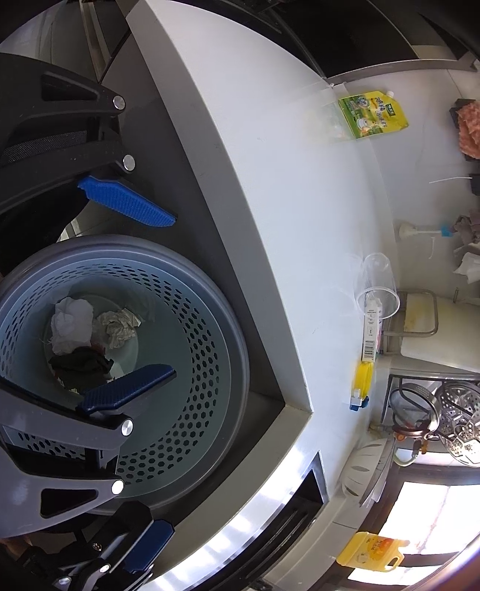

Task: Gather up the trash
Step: 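Move both open tools back toward the clear cup and yellow container, then grasp the clear plastic cup by its rim with the left tool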

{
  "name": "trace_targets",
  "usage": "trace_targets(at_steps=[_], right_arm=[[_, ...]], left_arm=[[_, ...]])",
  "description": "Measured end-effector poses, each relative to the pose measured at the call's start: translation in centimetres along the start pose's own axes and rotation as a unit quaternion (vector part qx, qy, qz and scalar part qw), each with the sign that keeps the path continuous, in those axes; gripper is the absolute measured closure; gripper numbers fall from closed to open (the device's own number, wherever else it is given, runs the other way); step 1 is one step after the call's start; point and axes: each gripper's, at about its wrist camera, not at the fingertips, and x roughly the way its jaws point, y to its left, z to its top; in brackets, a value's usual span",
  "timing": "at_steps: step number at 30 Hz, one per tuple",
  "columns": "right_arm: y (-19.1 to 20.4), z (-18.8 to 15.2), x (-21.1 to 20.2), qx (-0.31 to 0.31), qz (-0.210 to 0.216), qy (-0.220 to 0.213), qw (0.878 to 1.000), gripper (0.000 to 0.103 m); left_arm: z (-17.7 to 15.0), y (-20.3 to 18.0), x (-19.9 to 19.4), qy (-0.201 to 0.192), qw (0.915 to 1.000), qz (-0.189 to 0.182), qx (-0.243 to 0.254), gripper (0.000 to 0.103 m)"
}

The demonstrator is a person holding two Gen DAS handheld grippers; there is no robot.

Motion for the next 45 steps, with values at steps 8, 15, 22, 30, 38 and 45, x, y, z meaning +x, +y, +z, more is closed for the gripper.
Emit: trace_targets(at_steps=[8, 15, 22, 30, 38, 45], right_arm=[[0.6, 5.7, -0.8, -0.023, 0.001, -0.033, 0.999, 0.042], [-0.9, 12.5, 0.4, -0.03, -0.011, -0.046, 0.998, 0.039], [-4.3, 18.0, 5.2, -0.02, -0.041, -0.013, 0.999, 0.039], [-7.6, 22.7, 11.1, 0.001, -0.061, 0.016, 0.998, 0.039], [-9.8, 23.9, 15.6, 0.032, -0.03, 0.041, 0.998, 0.039], [-11.0, 24.6, 17.5, 0.043, -0.023, 0.052, 0.997, 0.039]], left_arm=[[4.5, 1.3, -0.8, -0.026, 0.9994, -0.019, -0.015, 0.022], [11.1, 2.5, -0.4, -0.067, 0.9975, -0.013, -0.017, 0.015], [16.7, 3.4, 3.1, -0.073, 0.9963, -0.014, -0.043, 0.015], [20.3, 3.7, 9.1, -0.038, 0.9971, 0.003, -0.066, 0.015], [23.0, 2.8, 14.3, -0.008, 0.998, 0.037, -0.051, 0.015], [24.4, 2.7, 16.2, -0.006, 0.9973, 0.053, -0.051, 0.015]])
